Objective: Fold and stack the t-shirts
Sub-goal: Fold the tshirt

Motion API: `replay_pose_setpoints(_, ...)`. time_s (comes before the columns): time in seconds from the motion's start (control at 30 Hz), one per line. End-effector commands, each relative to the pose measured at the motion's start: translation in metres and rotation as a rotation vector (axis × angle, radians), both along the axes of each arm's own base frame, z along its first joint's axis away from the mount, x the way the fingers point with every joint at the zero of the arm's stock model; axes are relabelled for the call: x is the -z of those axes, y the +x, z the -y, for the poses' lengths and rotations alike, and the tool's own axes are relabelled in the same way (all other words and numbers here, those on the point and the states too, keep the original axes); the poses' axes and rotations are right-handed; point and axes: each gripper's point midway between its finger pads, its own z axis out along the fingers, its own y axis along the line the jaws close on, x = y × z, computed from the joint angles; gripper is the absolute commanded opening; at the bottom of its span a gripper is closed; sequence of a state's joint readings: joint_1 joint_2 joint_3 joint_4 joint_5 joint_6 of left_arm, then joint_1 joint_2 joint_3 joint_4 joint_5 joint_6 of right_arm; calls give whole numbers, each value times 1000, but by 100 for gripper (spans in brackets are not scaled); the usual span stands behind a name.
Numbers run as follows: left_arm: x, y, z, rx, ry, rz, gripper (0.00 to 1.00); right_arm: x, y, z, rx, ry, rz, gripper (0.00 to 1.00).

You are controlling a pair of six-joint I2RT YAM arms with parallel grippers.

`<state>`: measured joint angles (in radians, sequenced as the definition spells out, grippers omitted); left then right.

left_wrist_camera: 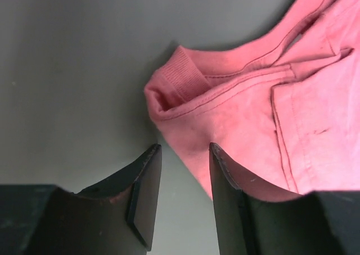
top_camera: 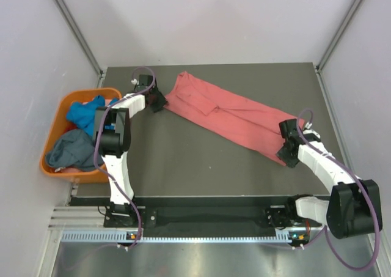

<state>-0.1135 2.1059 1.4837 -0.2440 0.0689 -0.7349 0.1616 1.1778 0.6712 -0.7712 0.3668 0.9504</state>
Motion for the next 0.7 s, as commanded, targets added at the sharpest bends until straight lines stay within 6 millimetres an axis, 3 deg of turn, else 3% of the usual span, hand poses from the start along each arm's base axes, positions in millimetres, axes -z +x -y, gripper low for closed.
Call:
replay_pose_setpoints(0.0,17,3,-2,-3,4,-23,44,-3,4,14,54,-47,33,37)
replay_pose_setpoints(0.17,23,5,-3,1,11,-26,37,11,4,18,47,-54,12,36)
replay_pose_setpoints(0.27,25,9,-2,8,3,-21,14,18,5,18,38,-56,11,29)
replay_pose_setpoints(0.3,23,13,-2,9,-1,-7,1,21,3,18,29,-58,6,23)
replay_pose_setpoints(0.5,21,41,-6,16,-18,41,0,29,-7,7,-10,1,24,0)
replay_pose_setpoints(0.67,22,62,-14,10,-17,67,0,19,-14,-11,-59,24,71,0)
